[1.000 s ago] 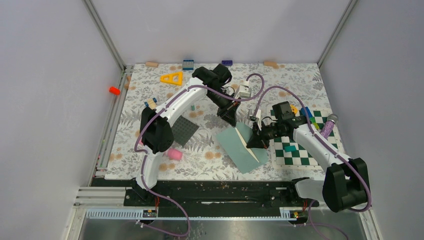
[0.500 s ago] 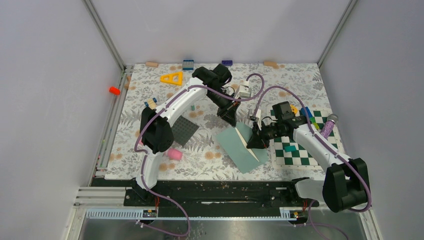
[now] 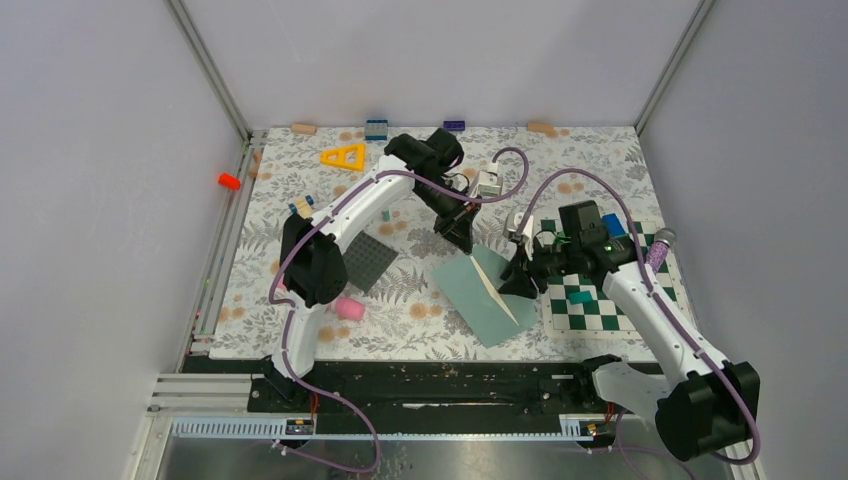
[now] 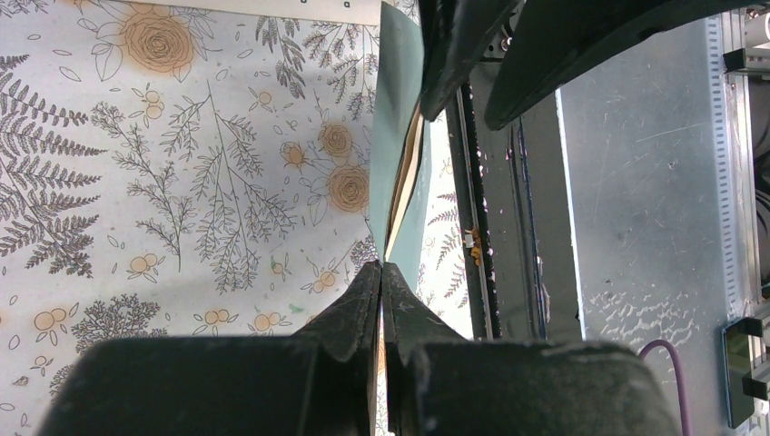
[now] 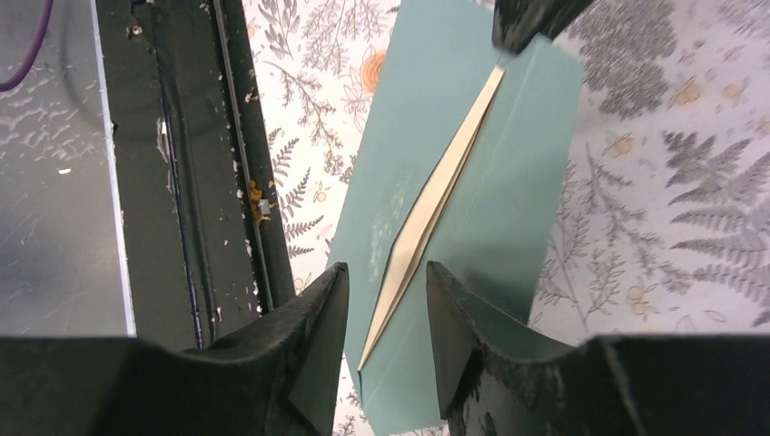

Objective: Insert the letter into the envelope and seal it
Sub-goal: Place the letter in the envelope.

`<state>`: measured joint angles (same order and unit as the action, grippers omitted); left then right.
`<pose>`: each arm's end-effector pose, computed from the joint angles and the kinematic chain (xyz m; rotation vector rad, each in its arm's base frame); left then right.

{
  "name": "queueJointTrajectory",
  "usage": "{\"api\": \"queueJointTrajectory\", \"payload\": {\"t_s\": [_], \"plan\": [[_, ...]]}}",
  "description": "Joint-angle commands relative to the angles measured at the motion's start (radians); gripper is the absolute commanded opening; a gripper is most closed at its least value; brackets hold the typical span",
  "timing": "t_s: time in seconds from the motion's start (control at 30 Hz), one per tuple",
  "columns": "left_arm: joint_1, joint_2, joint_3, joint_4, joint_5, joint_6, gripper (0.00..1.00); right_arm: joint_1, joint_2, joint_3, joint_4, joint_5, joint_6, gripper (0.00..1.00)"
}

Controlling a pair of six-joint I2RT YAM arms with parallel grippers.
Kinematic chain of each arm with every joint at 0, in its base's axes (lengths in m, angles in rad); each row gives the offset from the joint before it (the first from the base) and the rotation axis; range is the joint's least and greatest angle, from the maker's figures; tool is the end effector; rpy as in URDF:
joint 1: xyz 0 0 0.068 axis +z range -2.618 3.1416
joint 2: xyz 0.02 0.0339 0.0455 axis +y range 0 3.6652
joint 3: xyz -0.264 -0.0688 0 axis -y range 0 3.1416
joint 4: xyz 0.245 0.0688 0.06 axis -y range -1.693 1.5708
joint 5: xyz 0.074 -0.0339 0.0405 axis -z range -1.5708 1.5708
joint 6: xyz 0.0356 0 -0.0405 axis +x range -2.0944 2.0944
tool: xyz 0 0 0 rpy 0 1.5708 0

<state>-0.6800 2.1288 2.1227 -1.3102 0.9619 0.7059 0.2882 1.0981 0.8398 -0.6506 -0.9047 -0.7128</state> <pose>0.3151 -0.2924 0.3046 1.7751 1.8691 -1.3377 0.1943 0.0868 0.2683 -1.3651 1.7375 0.8776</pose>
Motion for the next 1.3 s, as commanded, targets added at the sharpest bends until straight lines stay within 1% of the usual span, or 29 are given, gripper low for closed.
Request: {"api": "queueJointTrajectory", "payload": {"t_s": [0.0, 0.17, 0.27, 0.4, 0.53, 0.63, 0.83, 1.0, 1.13, 1.2, 1.27], "plan": [[0.006, -0.061, -0.004, 0.009, 0.015, 0.03, 0.0, -0.01, -0.07, 0.088, -0.072, 0.015, -0.023, 0.45], [0.007, -0.08, -0.021, 0.009, 0.011, 0.041, 0.0, -0.084, -0.141, 0.112, -0.062, 0.017, 0.0, 0.46], [0.005, -0.084, -0.026, 0.0, 0.013, 0.056, 0.0, -0.121, -0.14, 0.105, -0.014, 0.032, 0.034, 0.46], [-0.006, -0.08, -0.027, -0.022, 0.013, 0.081, 0.0, -0.127, -0.079, 0.093, 0.051, 0.017, 0.088, 0.46], [-0.021, -0.078, -0.027, -0.024, 0.004, 0.083, 0.0, -0.127, -0.009, 0.087, 0.114, -0.092, 0.147, 0.47], [-0.028, -0.078, -0.022, -0.024, 0.004, 0.083, 0.0, -0.127, 0.039, 0.093, 0.13, -0.159, 0.179, 0.49], [-0.038, -0.074, -0.014, -0.024, 0.011, 0.081, 0.0, -0.127, 0.085, 0.083, 0.136, -0.205, 0.181, 0.49], [-0.043, -0.069, -0.008, -0.027, 0.011, 0.081, 0.0, -0.101, 0.106, 0.07, 0.136, -0.218, 0.176, 0.47], [-0.049, -0.069, -0.005, -0.027, 0.008, 0.079, 0.0, -0.07, 0.131, 0.068, 0.137, -0.204, 0.179, 0.42], [-0.051, -0.07, -0.006, -0.028, 0.006, 0.08, 0.0, -0.06, 0.141, 0.068, 0.136, -0.198, 0.183, 0.38], [-0.053, -0.07, -0.005, -0.03, 0.007, 0.083, 0.0, -0.058, 0.146, 0.072, 0.137, -0.193, 0.186, 0.3]]}}
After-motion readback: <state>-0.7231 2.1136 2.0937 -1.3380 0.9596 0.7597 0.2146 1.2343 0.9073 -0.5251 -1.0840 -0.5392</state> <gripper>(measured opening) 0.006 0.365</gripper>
